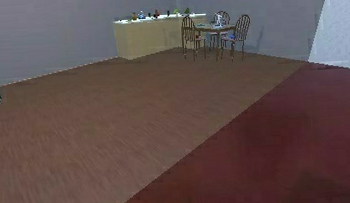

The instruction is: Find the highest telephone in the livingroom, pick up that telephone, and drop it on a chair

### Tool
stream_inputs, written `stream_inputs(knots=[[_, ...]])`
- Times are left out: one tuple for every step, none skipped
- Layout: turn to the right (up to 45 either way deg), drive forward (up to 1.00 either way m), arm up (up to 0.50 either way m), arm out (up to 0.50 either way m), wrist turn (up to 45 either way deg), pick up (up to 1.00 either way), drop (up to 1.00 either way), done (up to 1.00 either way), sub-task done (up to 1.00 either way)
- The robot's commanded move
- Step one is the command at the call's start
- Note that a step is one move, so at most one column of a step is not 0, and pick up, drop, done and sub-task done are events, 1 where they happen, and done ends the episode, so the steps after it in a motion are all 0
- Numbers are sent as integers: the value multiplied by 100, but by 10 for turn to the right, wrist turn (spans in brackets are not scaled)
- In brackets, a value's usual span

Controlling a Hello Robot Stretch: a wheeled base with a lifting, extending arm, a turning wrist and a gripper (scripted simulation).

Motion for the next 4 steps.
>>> stream_inputs(knots=[[-450, 0, 0, 0, 0, 0, 0, 0, 0], [-450, 0, 0, 0, 0, 0, 0, 0, 0], [-450, 0, 0, 0, 0, 0, 0, 0, 0], [-360, 0, 0, 0, 0, 0, 0, 0, 0]])
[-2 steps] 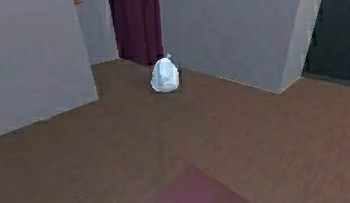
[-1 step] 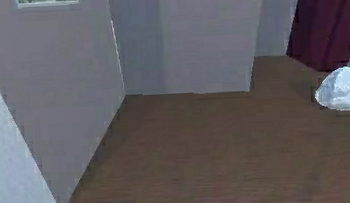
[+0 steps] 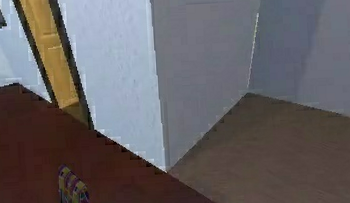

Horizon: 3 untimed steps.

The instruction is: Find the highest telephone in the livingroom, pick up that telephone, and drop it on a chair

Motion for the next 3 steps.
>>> stream_inputs(knots=[[0, 95, 0, 0, 0, 0, 0, 0, 0], [-450, 0, 0, 0, 0, 0, 0, 0, 0], [-210, 0, 0, 0, 0, 0, 0, 0, 0]])
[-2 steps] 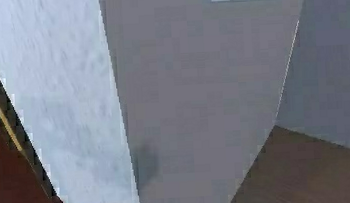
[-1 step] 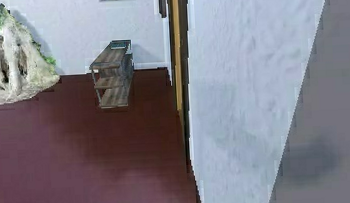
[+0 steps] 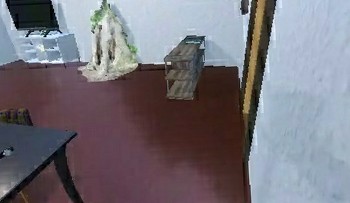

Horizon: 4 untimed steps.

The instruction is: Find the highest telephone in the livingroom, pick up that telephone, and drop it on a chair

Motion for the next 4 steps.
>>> stream_inputs(knots=[[0, 45, 0, 0, 0, 0, 0, 0, 0], [-180, 0, 0, 0, 0, 0, 0, 0, 0], [0, 55, 0, 0, 0, 0, 0, 0, 0], [-450, 0, 0, 0, 0, 0, 0, 0, 0]])
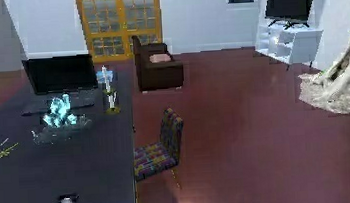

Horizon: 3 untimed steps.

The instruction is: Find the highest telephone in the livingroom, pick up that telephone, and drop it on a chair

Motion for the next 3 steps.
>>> stream_inputs(knots=[[-450, 0, 0, 0, 0, 0, 0, 0, 0], [-90, 0, 0, 0, 0, 0, 0, 0, 0], [0, 20, 0, 0, 0, 0, 0, 0, 0]])
